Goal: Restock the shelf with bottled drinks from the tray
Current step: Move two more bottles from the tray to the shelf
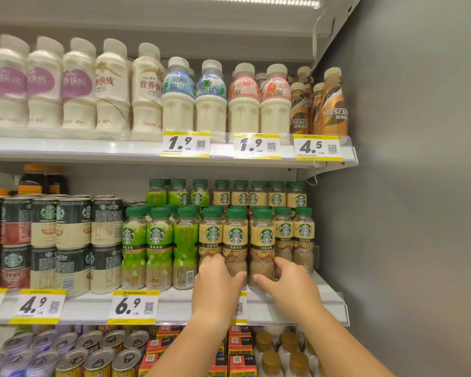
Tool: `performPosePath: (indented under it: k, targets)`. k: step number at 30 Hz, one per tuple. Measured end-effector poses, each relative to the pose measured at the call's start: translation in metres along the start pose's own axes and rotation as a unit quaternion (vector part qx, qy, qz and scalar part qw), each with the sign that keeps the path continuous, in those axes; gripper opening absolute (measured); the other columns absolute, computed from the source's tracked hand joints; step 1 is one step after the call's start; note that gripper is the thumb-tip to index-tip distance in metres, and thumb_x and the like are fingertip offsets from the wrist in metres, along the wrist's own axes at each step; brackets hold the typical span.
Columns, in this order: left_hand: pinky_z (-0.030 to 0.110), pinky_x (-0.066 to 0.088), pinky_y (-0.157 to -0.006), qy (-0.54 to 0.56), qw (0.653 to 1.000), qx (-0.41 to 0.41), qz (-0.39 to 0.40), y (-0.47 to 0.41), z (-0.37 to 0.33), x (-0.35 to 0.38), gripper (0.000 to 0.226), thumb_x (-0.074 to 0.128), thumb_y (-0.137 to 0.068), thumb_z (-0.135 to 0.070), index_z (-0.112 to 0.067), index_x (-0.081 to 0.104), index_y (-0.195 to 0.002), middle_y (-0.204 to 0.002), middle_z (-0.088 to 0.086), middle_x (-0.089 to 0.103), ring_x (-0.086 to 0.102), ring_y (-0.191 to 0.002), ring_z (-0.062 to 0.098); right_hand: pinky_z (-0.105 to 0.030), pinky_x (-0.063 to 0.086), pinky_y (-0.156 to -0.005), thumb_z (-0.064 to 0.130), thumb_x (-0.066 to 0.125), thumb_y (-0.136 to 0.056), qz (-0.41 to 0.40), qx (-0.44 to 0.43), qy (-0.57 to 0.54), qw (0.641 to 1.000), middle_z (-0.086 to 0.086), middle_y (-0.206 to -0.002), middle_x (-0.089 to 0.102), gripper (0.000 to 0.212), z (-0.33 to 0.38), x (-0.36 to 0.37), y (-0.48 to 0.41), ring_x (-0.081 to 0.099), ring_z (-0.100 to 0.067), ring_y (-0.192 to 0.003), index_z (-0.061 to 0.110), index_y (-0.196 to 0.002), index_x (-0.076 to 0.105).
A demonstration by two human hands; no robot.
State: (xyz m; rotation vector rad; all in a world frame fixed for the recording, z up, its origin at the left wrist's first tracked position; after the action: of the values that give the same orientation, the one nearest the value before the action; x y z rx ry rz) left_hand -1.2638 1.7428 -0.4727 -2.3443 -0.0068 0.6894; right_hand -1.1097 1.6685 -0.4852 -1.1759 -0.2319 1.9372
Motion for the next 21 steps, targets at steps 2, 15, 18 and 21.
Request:
performPosePath:
  k: [2,15,18,21]
  targets:
    - [0.027,0.044,-0.072,-0.003,1.0,0.006,0.002,-0.0001,0.0002,0.0006,0.043,0.075,-0.082,-0.042,-0.01,0.064,-0.108,-0.106,0.004,0.061,0.061,-0.098,0.023,-0.036,0.05,-0.093,0.07,0.062,-0.078,-0.005,0.002,0.006,1.0,0.002,-0.142,0.059,0.084,-0.0001,0.0005,0.0005,0.055,-0.02,-0.128,0.024,-0.147,0.046]
    - [0.034,0.052,-0.078,-0.019,0.999,0.019,0.035,-0.0009,0.0015,0.0015,0.038,0.07,-0.086,-0.043,-0.012,0.062,-0.105,-0.106,0.004,0.056,0.06,-0.095,0.024,-0.035,0.052,-0.087,0.072,0.062,-0.077,-0.017,0.02,0.033,0.999,0.004,-0.136,0.063,0.083,0.0046,-0.0015,0.0054,0.058,-0.02,-0.123,0.026,-0.145,0.047]
    - [0.035,0.052,-0.08,-0.02,0.999,0.02,0.046,-0.0021,0.0025,0.0013,0.039,0.07,-0.087,-0.043,-0.011,0.061,-0.106,-0.108,0.005,0.056,0.06,-0.096,0.025,-0.036,0.053,-0.086,0.072,0.063,-0.077,-0.01,0.024,0.033,0.999,0.004,-0.136,0.064,0.084,0.0062,-0.0015,0.0054,0.059,-0.02,-0.122,0.025,-0.145,0.048]
    - [0.034,0.051,-0.082,-0.027,0.997,0.04,0.059,-0.0004,0.0029,-0.0006,0.041,0.068,-0.088,-0.044,-0.01,0.06,-0.11,-0.11,0.005,0.055,0.06,-0.1,0.024,-0.037,0.052,-0.088,0.071,0.059,-0.081,-0.001,0.024,0.044,0.999,0.001,-0.136,0.063,0.082,0.0081,-0.004,0.0088,0.058,-0.022,-0.123,0.023,-0.146,0.046]
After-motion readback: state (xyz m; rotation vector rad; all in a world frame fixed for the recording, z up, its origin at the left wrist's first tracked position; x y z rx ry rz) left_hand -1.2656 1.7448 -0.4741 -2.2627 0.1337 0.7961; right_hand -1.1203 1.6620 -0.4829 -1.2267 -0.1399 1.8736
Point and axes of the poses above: each hand's wrist, its own y-axis away from the middle knuckle, its own x-axis out of the palm, z = x × y, the point moved 3 cm from there along -y, towards the middle knuckle
